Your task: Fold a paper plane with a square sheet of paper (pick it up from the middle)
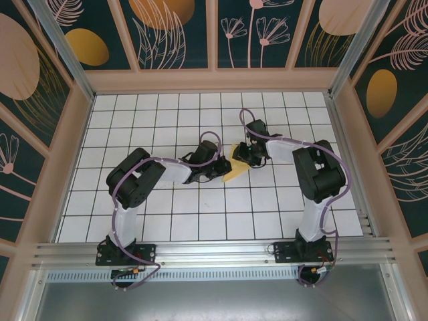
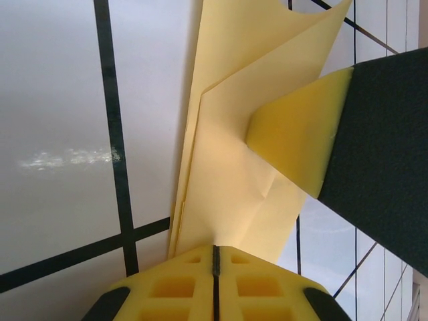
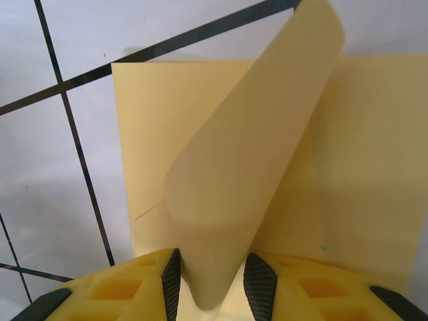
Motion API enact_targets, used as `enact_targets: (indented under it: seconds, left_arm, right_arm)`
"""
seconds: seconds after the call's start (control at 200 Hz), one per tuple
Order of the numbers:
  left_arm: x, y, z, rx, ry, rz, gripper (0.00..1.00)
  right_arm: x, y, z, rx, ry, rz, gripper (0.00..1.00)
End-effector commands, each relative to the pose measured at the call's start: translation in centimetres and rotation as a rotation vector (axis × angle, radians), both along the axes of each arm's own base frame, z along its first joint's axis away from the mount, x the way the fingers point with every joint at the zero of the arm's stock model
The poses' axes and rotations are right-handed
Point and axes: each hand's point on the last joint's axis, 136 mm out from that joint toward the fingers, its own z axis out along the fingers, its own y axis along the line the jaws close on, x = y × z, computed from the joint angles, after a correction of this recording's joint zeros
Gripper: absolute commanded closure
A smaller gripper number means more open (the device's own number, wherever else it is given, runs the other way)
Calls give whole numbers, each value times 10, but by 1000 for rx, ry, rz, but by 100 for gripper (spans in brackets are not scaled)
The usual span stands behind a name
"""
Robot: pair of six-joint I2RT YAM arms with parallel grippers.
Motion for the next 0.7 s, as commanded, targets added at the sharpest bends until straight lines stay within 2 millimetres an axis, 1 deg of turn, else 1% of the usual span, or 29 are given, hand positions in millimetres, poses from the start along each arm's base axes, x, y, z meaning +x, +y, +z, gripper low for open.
enact_targets:
  seconds: [0.0,0.075,0.15,0.21,0.26,0.315,0.41,0.5,0.58,0.696]
  left_arm:
    - [-5,12,-29,89,54,3,93]
    - [-8,15,-35,108,69,-1,94]
    - [-11,19,-40,129,80,-6,94]
    - [-13,21,-44,141,87,-7,94]
    - [-13,21,-45,145,89,-8,94]
    - [-14,22,-47,149,93,-7,95]
    - [-14,22,-49,152,94,-9,95]
    - [-14,22,-48,152,93,-13,96]
    - [-14,22,-49,155,92,-15,96]
    - [-15,23,-50,158,95,-14,96]
  right_arm:
    - [-30,-41,-56,-165,131,-34,63]
    - [-16,-27,-26,-59,56,-27,63]
    - [-3,-21,8,21,-30,-28,62]
    - [2,-18,30,75,-87,-17,62]
    - [3,-16,44,111,-130,-1,65]
    - [3,-16,54,129,-164,12,68]
    - [-3,-10,56,166,-177,48,80]
    - [-11,4,52,225,-152,105,90]
    - [-17,13,44,233,-131,139,93]
    - [-24,22,31,240,-95,173,94]
